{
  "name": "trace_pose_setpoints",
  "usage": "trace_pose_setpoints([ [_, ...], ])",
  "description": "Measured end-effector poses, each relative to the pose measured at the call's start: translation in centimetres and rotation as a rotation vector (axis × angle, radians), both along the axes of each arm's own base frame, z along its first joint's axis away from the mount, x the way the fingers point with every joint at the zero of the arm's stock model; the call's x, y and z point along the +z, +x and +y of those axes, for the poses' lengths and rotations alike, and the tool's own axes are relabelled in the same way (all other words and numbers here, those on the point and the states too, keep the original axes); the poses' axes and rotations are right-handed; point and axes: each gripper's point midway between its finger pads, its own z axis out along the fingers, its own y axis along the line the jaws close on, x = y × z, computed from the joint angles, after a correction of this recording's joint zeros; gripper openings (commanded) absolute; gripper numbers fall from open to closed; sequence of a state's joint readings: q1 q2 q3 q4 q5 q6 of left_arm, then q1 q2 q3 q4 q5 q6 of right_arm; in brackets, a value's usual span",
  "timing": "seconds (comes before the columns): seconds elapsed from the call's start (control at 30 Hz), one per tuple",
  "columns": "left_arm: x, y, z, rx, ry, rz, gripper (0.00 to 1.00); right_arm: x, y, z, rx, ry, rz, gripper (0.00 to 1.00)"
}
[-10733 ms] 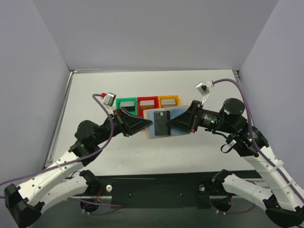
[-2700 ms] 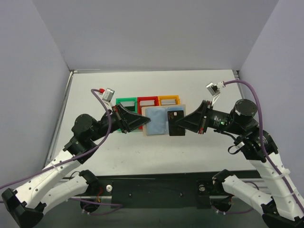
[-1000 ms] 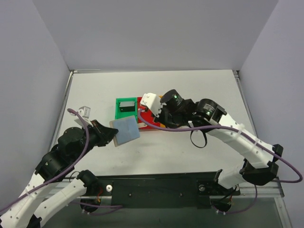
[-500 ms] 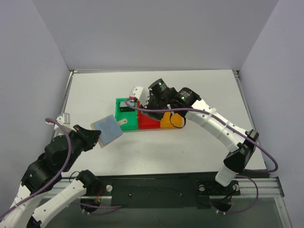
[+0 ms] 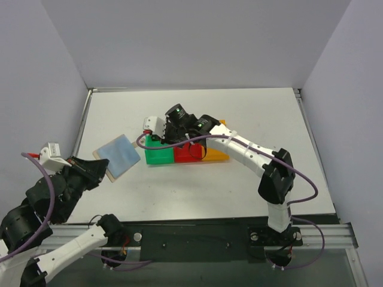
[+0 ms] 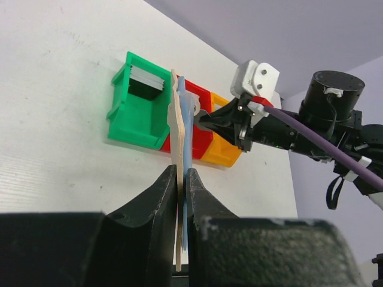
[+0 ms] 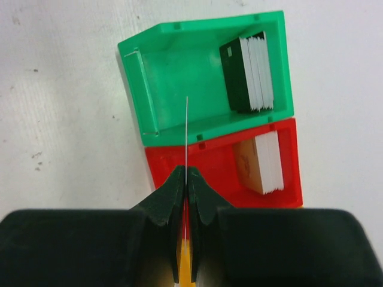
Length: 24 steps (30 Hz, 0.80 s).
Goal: Take the credit cards out of the card holder
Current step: Place the credit card in the storage box.
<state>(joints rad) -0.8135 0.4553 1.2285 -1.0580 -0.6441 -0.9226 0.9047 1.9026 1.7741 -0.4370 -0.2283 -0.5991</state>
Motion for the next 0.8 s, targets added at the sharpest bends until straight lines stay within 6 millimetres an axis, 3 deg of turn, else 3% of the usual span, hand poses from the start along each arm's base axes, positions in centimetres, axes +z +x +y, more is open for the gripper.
trace_pose_setpoints([
  [0.2, -0.7, -0.6, 0.2, -0.037, -0.023, 0.014, 0.0, -2.1, 2.1, 2.3, 0.062, -0.035, -0.056, 0.0],
  [0.4, -1.0, -1.0, 1.4, -0.041, -0.052, 0.001, 0.0, -5.0, 3.3, 3.2, 0.093, -0.067, -0.069, 0.0],
  [0.8, -2.1, -0.8, 3.9, 0.059, -0.021, 0.015, 0.0, -5.4, 5.7, 6.3, 0.102, -0.003, -0.136, 0.0],
])
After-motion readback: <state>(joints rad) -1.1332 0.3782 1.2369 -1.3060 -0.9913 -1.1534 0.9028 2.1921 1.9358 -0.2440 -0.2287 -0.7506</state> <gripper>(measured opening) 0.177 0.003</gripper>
